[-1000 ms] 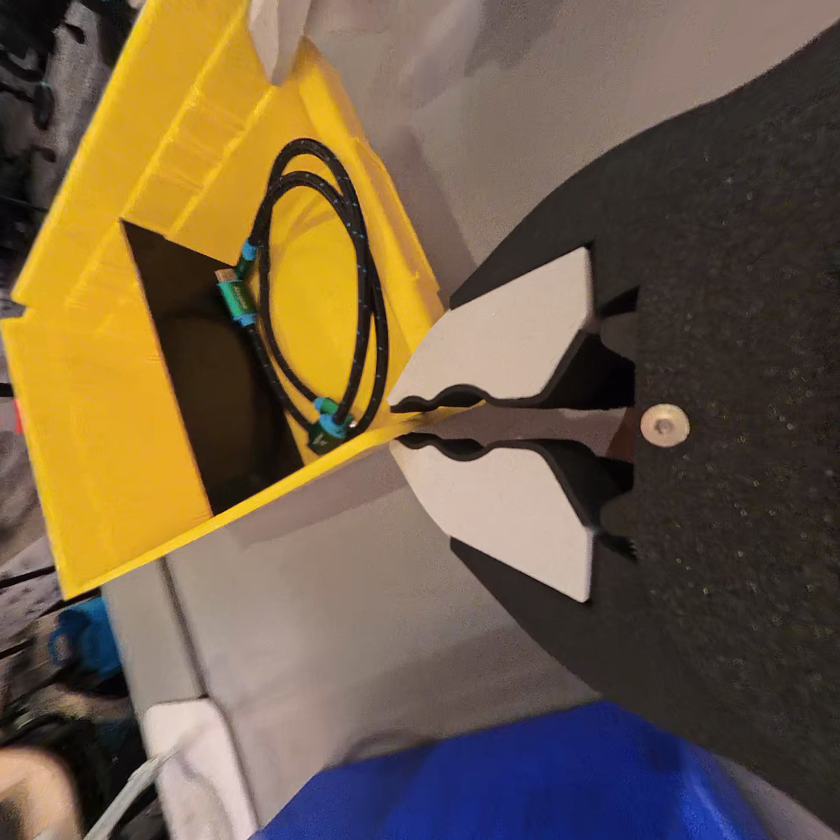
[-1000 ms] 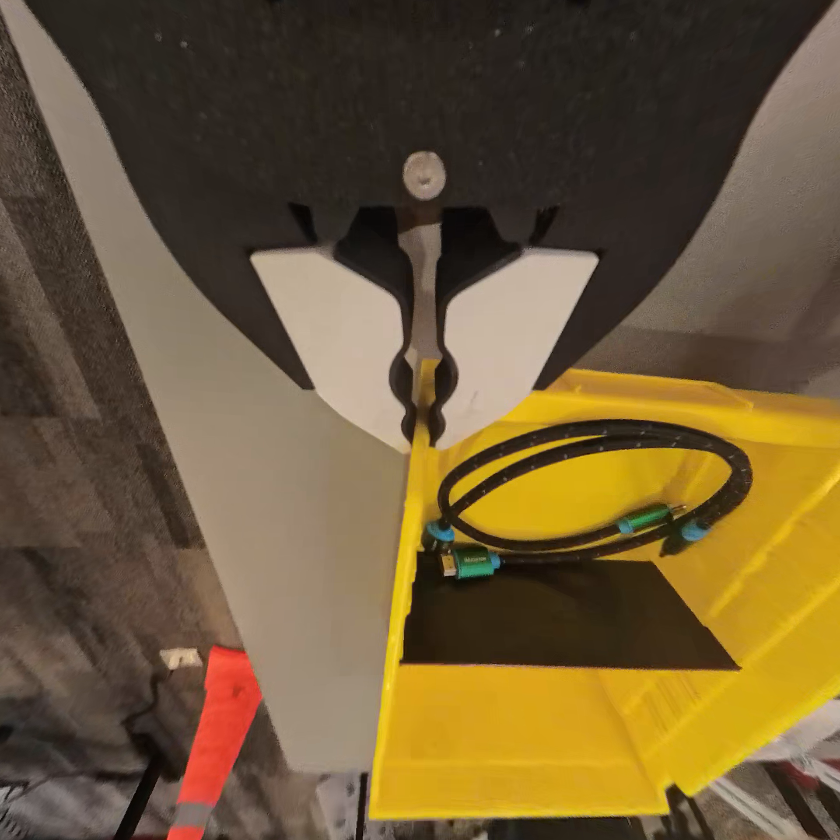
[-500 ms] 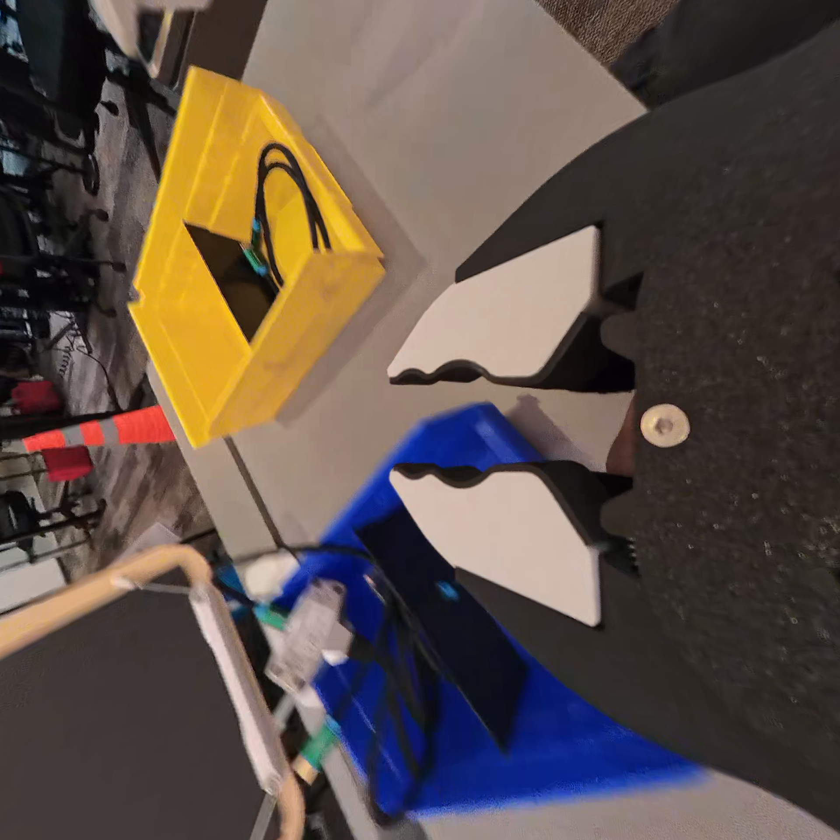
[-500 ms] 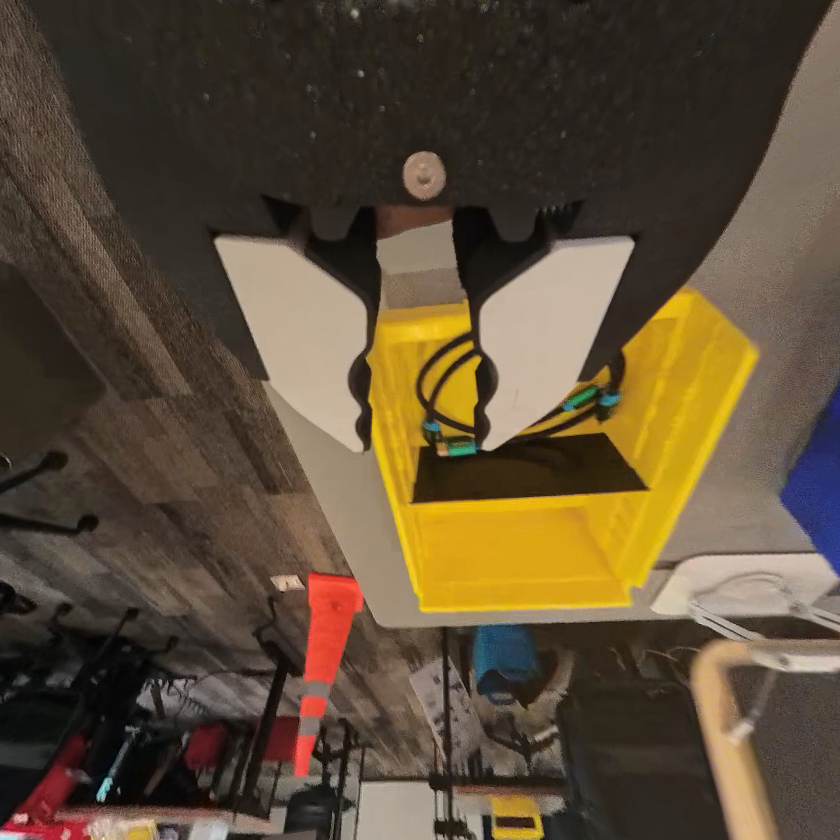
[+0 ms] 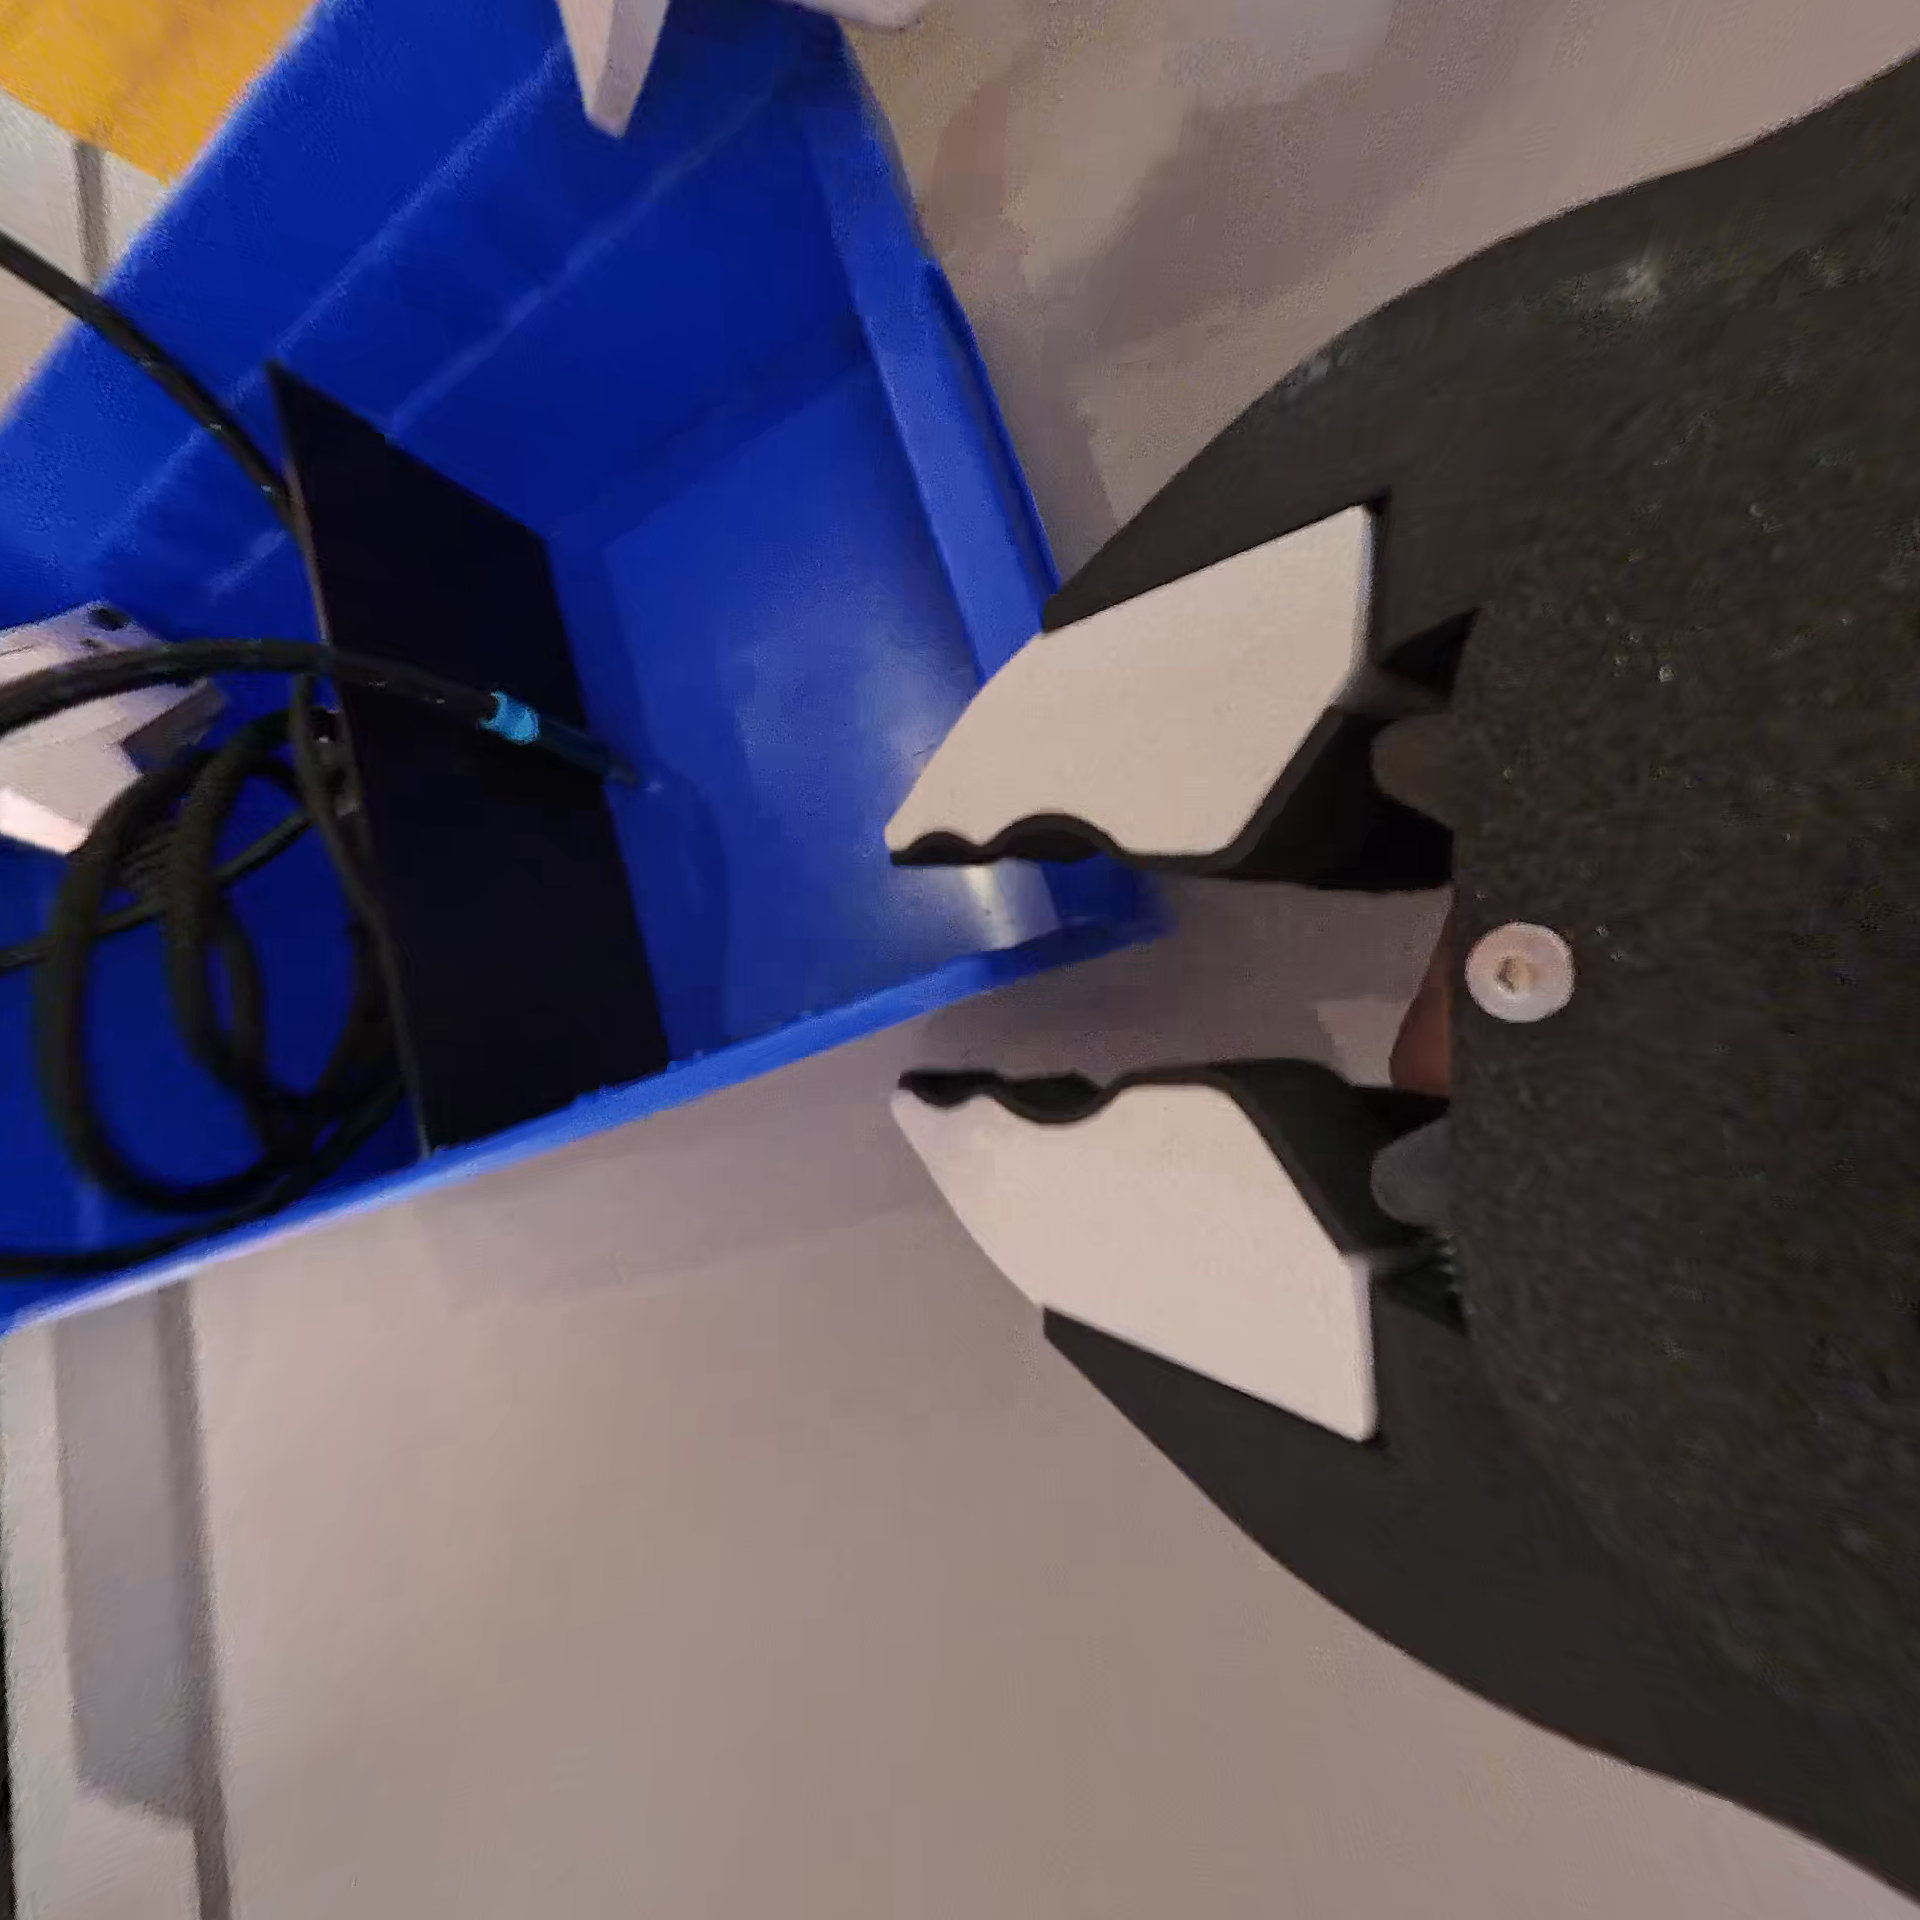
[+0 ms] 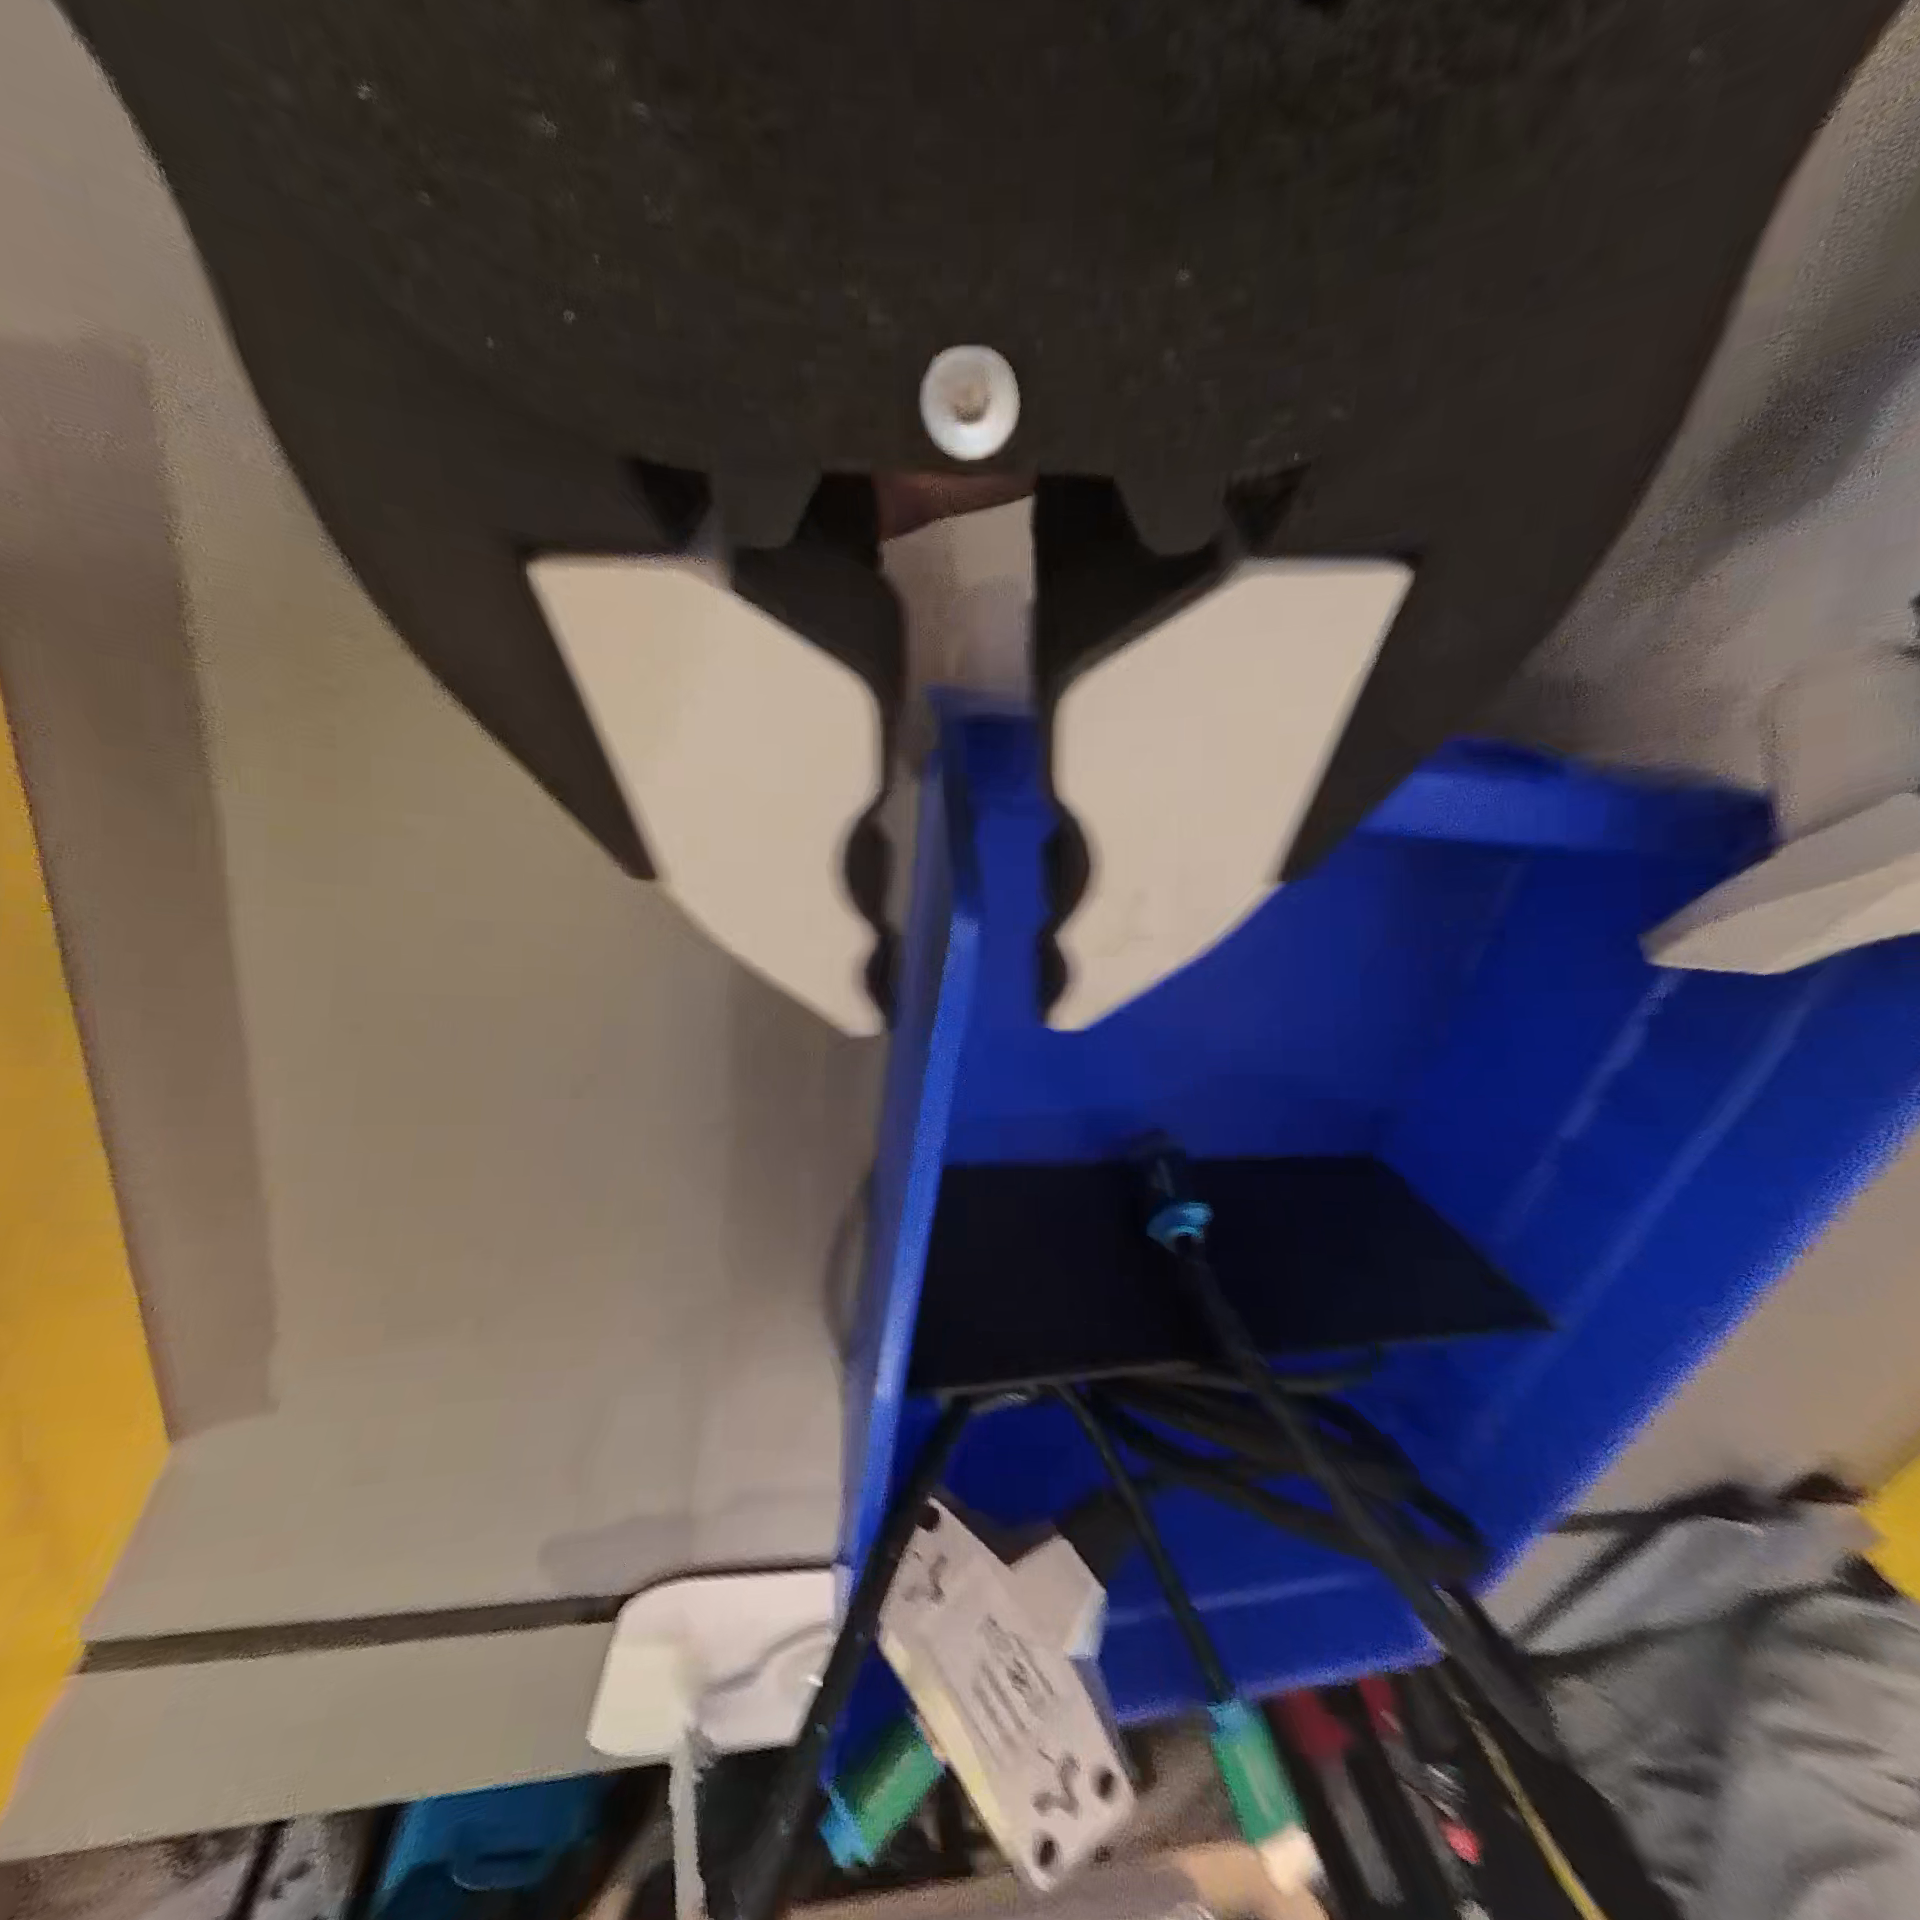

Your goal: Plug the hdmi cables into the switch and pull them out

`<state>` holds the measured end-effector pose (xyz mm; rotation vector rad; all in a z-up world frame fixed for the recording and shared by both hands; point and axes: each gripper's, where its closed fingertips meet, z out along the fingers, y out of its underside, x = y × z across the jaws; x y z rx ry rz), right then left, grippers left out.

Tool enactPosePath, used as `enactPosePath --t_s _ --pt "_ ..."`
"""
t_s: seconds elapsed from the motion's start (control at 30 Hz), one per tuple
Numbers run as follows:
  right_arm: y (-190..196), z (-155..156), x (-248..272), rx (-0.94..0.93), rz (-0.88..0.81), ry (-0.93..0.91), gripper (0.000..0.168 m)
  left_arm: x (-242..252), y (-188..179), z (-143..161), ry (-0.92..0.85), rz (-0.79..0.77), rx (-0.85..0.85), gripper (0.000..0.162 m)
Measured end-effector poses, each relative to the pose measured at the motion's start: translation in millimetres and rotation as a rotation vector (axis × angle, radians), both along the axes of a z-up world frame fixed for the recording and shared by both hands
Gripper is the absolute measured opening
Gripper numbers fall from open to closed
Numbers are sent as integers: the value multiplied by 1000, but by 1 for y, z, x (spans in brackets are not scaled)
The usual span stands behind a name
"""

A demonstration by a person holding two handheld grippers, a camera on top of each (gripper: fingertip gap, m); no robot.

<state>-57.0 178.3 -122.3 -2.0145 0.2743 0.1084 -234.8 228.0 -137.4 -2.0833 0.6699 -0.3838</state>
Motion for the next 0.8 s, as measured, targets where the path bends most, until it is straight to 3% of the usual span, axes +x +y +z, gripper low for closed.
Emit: enactPosePath --t_s 0.03,0.17,0.27,0.37,0.5,0.7,0.8 --pt "5 -5 6 -14 -39 -31 7 1 5 -1 10 -5 9 13" --pt "10 -6 2 -77 -99 -166 5 -9 13 3 88 -7 67 9" --pt "14 6 -20 -20 -141 -144 4 -32 24 20 27 -15 77 7" --pt "23 32 -63 83 -143 -231 2 -77 45 40 4 18 127 5" --pt "54 35 -131 101 -94 -232 3 -147 73 52 14 93 145 4" --pt "97 23 -213 104 -63 -203 3 -227 112 49 -45 205 167 3" --pt "106 14 -235 117 -58 -206 4 -245 128 30 -56 224 114 3"
